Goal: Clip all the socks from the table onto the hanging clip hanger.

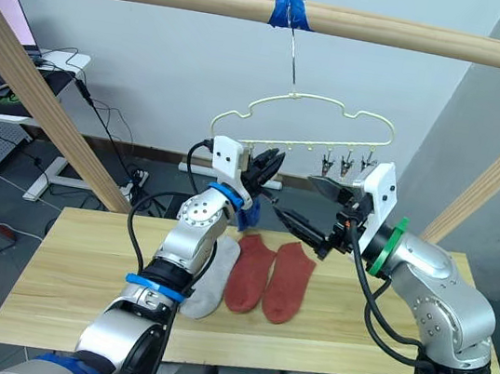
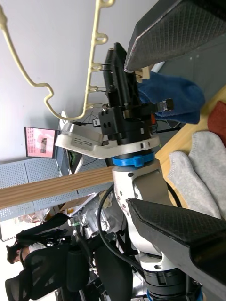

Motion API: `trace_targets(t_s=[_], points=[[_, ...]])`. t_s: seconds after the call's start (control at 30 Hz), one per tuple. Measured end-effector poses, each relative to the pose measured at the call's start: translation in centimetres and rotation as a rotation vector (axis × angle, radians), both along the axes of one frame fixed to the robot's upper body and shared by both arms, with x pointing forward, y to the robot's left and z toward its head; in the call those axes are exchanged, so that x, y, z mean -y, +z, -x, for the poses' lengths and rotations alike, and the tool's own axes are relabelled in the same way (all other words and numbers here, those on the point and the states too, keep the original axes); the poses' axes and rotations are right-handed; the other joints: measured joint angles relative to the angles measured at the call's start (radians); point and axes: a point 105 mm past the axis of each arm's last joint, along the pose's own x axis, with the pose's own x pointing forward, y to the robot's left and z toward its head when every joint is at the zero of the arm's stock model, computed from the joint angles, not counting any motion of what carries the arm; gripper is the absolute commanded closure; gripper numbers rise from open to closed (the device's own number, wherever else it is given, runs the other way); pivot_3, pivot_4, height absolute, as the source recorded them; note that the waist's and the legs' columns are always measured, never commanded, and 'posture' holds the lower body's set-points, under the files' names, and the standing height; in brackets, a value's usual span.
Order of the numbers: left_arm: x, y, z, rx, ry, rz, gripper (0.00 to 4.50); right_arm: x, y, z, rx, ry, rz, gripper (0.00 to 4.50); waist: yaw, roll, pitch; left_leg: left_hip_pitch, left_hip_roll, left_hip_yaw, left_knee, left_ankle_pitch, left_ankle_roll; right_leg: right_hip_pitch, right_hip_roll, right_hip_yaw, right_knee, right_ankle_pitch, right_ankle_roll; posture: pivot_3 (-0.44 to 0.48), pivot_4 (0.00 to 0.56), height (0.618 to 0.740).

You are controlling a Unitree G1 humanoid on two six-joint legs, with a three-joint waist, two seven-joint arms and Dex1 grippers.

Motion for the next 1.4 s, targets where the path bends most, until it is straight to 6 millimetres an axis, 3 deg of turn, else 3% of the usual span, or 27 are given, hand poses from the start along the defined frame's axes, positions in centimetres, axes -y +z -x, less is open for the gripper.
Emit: trace_targets(t_s=[0.1,0.27,0.4,0.5,0.7,0.87,1.03,1.17,1.4], points=[[0.1,0.1,0.3,-0.044,-0.030,0.024,4.27,0.0,-1.8,-0.3,-0.004,-0.014,0.117,0.00,0.000,0.000,0.000,0.000,0.000,0.000,0.000,0.000,0.000,0.000,0.000,0.000,0.000,0.000,0.000,-0.173,0.179,0.740],[-0.4,0.1,1.6,-0.219,-0.141,0.077,4.27,2.1,-9.7,-2.6,-0.164,-0.157,0.390,0.00,-0.005,0.001,0.001,0.000,0.000,0.000,0.000,0.000,0.000,-0.001,0.000,0.000,0.001,0.000,0.000,-0.160,0.176,0.740],[-1.9,0.5,3.2,-0.416,-0.282,0.118,4.27,1.7,-13.3,-4.8,-0.189,-0.191,0.478,0.00,-0.029,0.001,0.001,0.001,0.001,0.000,0.000,0.000,0.000,0.000,0.000,0.000,0.002,0.000,0.000,-0.147,0.173,0.740],[-3.5,1.0,4.2,-0.532,-0.346,0.151,4.27,0.3,-16.5,-5.6,-0.236,-0.176,0.519,0.00,-0.036,0.002,0.001,0.002,0.001,-0.001,0.000,0.000,0.000,-0.001,0.001,0.000,0.003,0.000,0.000,-0.133,0.175,0.740],[-4.6,1.6,4.7,-0.665,-0.381,0.244,4.27,-2.4,-18.5,-8.1,-0.249,-0.203,0.519,0.00,-0.027,0.003,0.002,0.001,0.001,-0.001,0.000,0.000,0.000,0.000,0.001,0.000,0.002,0.000,0.000,-0.109,0.180,0.740],[-5.2,1.7,4.8,-0.688,-0.365,0.270,4.27,-2.1,-21.7,-8.3,-0.317,-0.217,0.594,0.00,-0.020,0.003,0.002,0.001,0.000,-0.002,-0.001,0.000,0.000,0.000,0.000,-0.001,0.002,0.000,-0.001,-0.087,0.183,0.740],[-5.2,1.7,5.1,-0.686,-0.354,0.260,4.27,-1.8,-22.1,-8.7,-0.295,-0.217,0.623,0.00,-0.020,0.003,0.002,0.003,0.000,-0.002,-0.001,0.000,0.000,0.001,0.000,-0.001,0.003,0.000,0.000,-0.069,0.185,0.740],[-5.2,1.5,5.5,-0.688,-0.351,0.258,4.27,-1.3,-22.4,-8.5,-0.288,-0.207,0.634,0.93,-0.020,0.003,0.002,0.005,0.000,-0.002,0.000,0.000,0.000,0.003,0.000,0.000,0.003,0.000,0.000,-0.069,0.186,0.740],[-5.2,1.4,5.5,-0.693,-0.341,0.274,4.27,-0.6,-22.5,-7.8,-0.223,-0.173,0.655,3.47,-0.019,0.003,0.002,0.005,0.000,-0.002,0.000,0.000,0.000,0.004,0.000,0.000,0.003,0.000,0.000,-0.071,0.190,0.740]])
